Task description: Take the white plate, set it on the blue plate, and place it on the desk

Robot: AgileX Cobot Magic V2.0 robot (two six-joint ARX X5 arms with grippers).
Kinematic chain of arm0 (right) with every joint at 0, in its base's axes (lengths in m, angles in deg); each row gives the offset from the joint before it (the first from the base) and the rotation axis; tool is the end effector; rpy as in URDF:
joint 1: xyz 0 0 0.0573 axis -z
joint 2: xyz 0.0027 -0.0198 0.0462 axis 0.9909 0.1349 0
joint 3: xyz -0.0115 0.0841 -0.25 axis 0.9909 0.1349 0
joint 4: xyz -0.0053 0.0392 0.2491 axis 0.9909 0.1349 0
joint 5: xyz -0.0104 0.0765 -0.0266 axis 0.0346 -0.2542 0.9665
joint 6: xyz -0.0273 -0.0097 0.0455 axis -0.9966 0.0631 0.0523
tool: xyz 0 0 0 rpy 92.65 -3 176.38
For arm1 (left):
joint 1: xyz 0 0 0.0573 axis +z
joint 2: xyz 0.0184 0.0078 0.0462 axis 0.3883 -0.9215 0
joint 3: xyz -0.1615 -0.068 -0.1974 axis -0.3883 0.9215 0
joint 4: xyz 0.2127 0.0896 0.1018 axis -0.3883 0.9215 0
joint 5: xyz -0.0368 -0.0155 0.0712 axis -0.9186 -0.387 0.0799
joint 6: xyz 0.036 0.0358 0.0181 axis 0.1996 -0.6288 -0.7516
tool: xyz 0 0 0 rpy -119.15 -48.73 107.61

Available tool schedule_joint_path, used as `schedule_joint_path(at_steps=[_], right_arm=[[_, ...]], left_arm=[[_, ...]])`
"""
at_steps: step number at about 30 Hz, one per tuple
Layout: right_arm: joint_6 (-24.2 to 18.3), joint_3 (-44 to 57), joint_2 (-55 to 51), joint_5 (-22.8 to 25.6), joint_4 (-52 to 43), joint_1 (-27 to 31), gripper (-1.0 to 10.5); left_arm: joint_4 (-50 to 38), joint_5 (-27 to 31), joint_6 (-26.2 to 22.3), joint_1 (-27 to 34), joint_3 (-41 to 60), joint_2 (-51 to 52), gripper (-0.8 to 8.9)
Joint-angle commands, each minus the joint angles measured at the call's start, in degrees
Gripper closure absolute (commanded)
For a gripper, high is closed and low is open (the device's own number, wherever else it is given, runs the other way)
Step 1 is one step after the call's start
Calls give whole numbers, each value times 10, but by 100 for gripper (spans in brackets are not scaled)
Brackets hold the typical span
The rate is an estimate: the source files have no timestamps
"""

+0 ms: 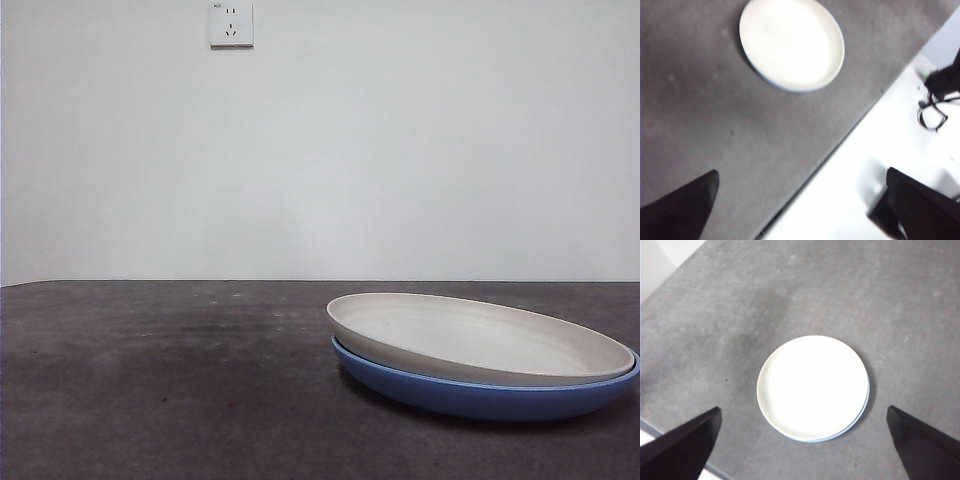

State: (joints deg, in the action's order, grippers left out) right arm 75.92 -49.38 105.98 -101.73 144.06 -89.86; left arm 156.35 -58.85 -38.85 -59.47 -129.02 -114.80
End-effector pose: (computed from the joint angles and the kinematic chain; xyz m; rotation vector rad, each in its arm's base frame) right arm 0.0639 0.0202 0.3693 0.1383 0.6360 0.5082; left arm 0.1275 -0.1057 0.4211 0.2083 0.9912 -0.8932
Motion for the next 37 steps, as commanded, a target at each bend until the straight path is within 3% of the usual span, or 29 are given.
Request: schedule_joint_path(at_steps=[1,12,16,26,37], right_arm=[[7,-11,14,0,7,-2,349],[23,39,64,-8,19,-2,349],[27,87,85,-30,9,-2,349],[69,187,171,-50,-132,-2,349],[82,194,330,-49,-262,-2,349]], left_arm=[[-14,2,-10,-3,51,68,158],[-90,2,-4,-3,224,329,158],[-106,2,39,-3,251,385,158],[-106,2,69,-3,253,410,158],[-108,2,69,-3,252,410,158]])
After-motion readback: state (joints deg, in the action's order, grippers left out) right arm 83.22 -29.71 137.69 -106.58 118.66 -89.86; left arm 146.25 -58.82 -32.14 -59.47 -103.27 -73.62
